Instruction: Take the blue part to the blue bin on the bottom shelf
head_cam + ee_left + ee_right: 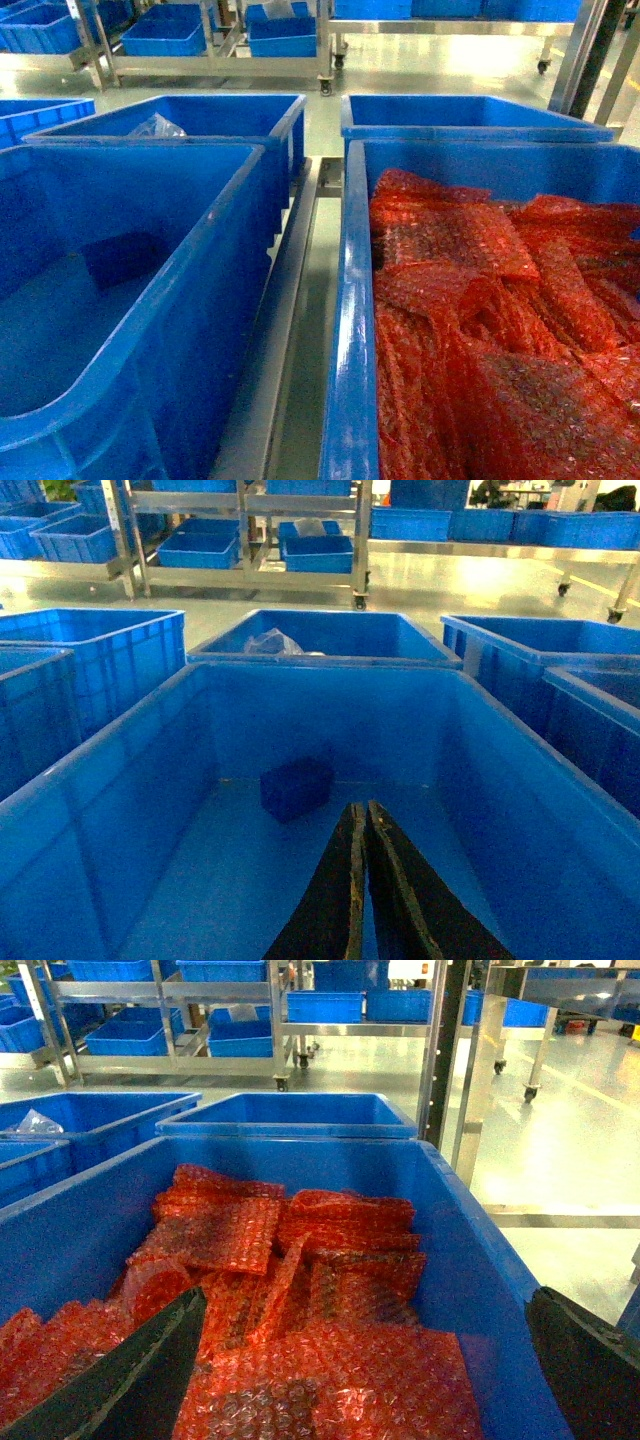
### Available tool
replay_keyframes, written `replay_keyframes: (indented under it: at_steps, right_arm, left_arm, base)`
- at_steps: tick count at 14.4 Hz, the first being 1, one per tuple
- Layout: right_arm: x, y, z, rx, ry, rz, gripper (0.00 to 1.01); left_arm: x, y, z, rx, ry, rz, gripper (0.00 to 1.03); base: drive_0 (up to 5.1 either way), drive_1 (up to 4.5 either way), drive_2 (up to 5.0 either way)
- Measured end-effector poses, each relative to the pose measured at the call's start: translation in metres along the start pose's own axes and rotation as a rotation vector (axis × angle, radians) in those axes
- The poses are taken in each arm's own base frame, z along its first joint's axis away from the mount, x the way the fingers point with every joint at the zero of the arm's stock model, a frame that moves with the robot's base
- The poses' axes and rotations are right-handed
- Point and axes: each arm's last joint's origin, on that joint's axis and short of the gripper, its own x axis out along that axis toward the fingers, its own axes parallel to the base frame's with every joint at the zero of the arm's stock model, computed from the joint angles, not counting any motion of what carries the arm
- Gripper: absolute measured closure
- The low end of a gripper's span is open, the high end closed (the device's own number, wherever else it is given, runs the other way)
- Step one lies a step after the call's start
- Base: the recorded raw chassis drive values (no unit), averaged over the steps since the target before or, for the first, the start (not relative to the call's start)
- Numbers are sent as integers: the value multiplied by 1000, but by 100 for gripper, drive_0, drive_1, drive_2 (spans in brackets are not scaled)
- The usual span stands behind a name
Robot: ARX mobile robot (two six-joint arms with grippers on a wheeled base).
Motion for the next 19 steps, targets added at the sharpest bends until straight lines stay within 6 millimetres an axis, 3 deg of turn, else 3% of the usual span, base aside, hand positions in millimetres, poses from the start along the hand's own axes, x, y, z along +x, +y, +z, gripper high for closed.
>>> replay_keyframes:
  at_steps: [13, 14, 15, 19]
  right_arm:
    - [0, 0, 0, 0, 0, 0, 3]
    - [0, 0, 0, 0, 0, 0, 3]
    - [0, 0, 0, 0, -1, 0, 3]
    - [0, 0, 0, 0, 0, 0, 3]
  left_arm:
    - [-20, 0, 1, 0, -11, 0, 101]
    - [-26, 0, -5, 0, 45, -1, 101]
    - [-30, 0, -1, 1, -6, 0, 101]
    - [-30, 0, -2, 2, 5, 0, 100]
  base:
    - [0, 0, 0]
    - [0, 0, 0]
    - [0, 0, 0]
    - [0, 0, 0]
